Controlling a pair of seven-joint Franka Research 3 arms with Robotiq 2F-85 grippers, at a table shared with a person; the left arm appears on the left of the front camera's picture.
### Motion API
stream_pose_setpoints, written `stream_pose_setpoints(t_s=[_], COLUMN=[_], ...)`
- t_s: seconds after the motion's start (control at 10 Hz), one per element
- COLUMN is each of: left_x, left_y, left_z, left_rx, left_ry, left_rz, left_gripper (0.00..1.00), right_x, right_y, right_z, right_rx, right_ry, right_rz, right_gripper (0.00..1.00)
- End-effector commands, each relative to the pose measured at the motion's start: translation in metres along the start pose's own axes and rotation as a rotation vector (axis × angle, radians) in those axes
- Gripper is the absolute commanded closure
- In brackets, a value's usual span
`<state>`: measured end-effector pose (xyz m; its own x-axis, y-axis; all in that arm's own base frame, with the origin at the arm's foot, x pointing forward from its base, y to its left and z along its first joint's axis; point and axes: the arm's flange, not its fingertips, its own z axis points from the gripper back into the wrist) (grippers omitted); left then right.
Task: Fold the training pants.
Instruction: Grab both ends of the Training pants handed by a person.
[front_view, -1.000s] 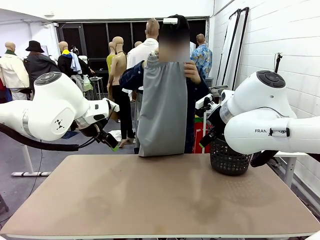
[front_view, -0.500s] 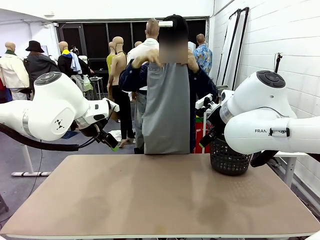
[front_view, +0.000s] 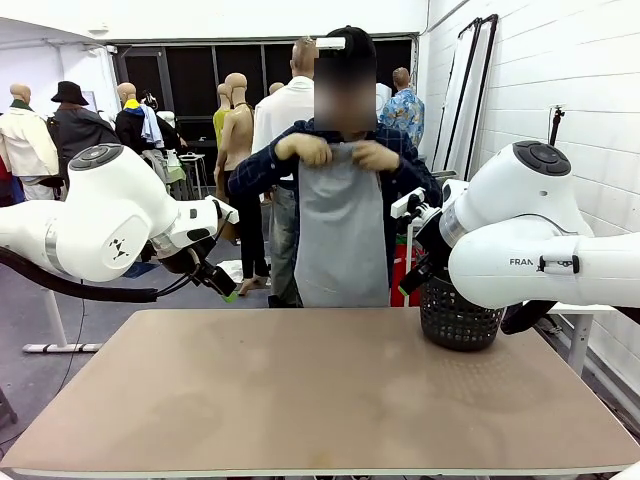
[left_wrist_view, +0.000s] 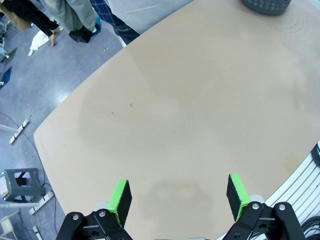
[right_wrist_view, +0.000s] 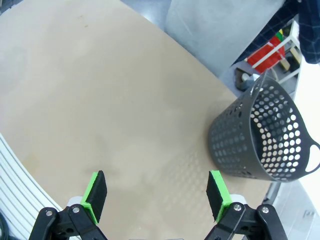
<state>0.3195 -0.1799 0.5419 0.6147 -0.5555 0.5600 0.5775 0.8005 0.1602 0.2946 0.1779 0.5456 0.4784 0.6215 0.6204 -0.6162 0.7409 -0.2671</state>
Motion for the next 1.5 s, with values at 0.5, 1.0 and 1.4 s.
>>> stream_pose_setpoints(t_s=[0.5, 1.0, 1.4], left_x=[-0.0006, -0.0006, -0.0006], left_y=[-0.0003, -0.0003, -0.0003], left_z=[-0.0003, -0.0003, -0.0003], left_rx=[-0.003, -0.003, -0.003], left_ry=[0.003, 0.003, 0.003], left_rz=[-0.011, -0.011, -0.011], left_gripper=[0.0, 0.0, 0.0], right_x=[0.0, 0.0, 0.0], right_y=[0.0, 0.0, 0.0], right_z=[-0.0003, -0.0003, -0.0003], right_rx=[-0.002, -0.002, -0.002], right_ry=[0.001, 0.001, 0.001], right_rz=[0.003, 0.003, 0.003], right_gripper=[0.0, 0.0, 0.0])
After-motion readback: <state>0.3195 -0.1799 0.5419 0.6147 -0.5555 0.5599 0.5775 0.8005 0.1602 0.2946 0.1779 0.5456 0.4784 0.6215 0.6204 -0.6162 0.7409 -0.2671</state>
